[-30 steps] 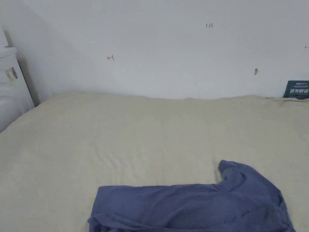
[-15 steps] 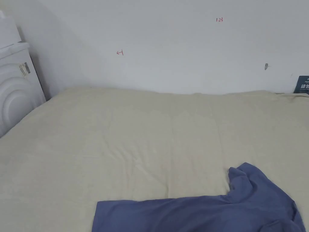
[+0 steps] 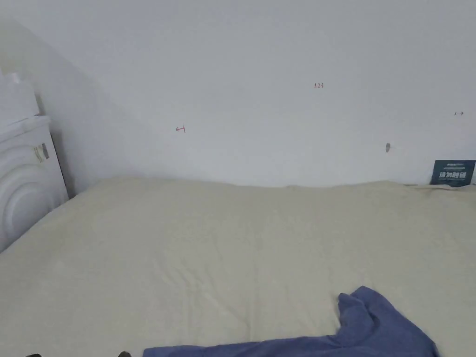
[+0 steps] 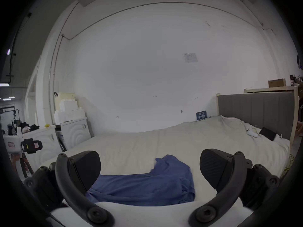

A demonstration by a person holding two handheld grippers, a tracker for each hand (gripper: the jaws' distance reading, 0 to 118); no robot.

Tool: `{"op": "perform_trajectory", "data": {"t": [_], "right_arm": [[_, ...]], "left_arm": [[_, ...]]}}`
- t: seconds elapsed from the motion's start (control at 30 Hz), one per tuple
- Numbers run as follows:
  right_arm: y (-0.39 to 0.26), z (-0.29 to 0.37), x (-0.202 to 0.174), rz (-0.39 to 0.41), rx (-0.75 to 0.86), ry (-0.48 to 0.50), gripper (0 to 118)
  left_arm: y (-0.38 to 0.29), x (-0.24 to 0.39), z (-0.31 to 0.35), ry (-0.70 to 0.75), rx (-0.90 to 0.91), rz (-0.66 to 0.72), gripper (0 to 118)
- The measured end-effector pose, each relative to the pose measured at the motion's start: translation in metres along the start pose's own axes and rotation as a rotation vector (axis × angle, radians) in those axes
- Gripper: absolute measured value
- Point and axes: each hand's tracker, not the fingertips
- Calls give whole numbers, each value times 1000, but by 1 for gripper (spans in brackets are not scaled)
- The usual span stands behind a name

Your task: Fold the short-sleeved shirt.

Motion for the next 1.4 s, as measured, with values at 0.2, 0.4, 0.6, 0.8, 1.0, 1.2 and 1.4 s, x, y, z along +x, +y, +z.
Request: {"op": "perform_trajectory", "data": {"t": [0.2,0.4,0.6,0.8,1.0,1.2,1.4], "right_arm": [[-10,-8,-15,96,-91,-20,118],[-26,-6,-29,124,-147,8,109],[-39,-11,-33,155,-199,-17,7],[-46,-15,-28,93,-256,-8,0],[-51,-20,-20,49,-300,19,0],[-73,-36,-10,11,-356,0,0],[-84,-51,2,-13,-422,-29,0]], "left_arm": [[4,18,1,-80,13,26,109],[-2,34,5,-123,-31,-35,101],[-11,36,9,-122,-32,-15,16],[-32,25,-7,-104,-175,17,0],[-48,-2,-72,-53,-325,44,0],[-89,-36,-204,18,-600,-51,16],[-128,-53,-291,65,-750,-121,70]]}}
